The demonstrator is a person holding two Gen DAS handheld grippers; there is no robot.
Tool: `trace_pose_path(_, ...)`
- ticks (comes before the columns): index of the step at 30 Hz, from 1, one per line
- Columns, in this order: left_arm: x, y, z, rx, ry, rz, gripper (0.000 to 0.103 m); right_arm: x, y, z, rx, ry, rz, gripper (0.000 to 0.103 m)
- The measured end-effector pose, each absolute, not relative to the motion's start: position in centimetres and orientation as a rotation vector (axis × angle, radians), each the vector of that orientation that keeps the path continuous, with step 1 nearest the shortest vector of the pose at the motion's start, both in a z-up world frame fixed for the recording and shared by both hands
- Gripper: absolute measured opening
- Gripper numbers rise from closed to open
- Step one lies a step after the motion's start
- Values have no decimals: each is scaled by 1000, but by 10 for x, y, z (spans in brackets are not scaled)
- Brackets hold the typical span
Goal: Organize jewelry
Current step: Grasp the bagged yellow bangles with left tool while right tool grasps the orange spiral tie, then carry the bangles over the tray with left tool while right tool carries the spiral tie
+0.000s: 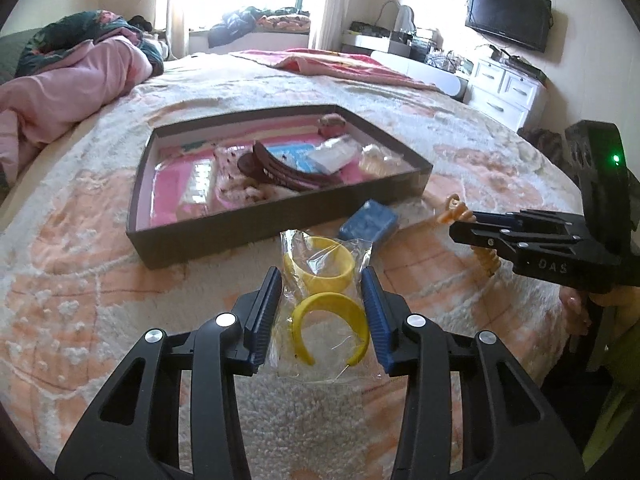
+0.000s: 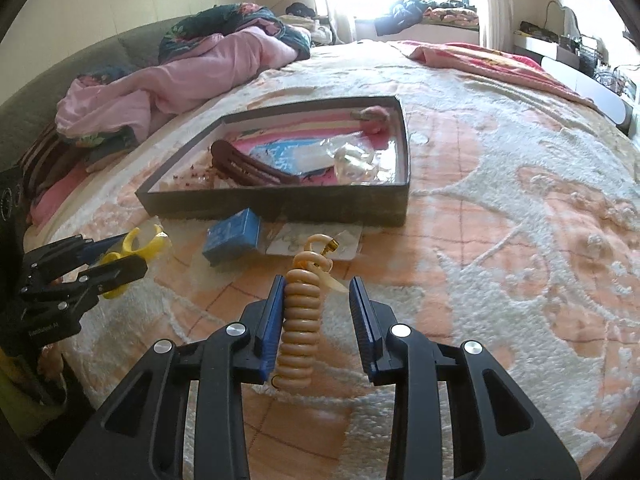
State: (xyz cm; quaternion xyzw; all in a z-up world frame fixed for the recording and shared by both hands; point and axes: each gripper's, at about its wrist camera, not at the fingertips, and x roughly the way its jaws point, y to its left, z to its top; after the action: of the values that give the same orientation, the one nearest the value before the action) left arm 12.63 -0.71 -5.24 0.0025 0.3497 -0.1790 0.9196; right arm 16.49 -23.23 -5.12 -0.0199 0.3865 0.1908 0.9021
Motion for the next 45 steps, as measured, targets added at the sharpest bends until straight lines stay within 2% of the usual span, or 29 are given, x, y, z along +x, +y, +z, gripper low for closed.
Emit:
trace_pose_path(29, 184, 6, -2, -54, 606, -297, 33, 202, -228, -6, -46, 679, 397, 31)
trace_pose_path(45, 215, 30, 2, -110, 605, -239, 33, 235, -225, -2, -51, 667, 374, 31)
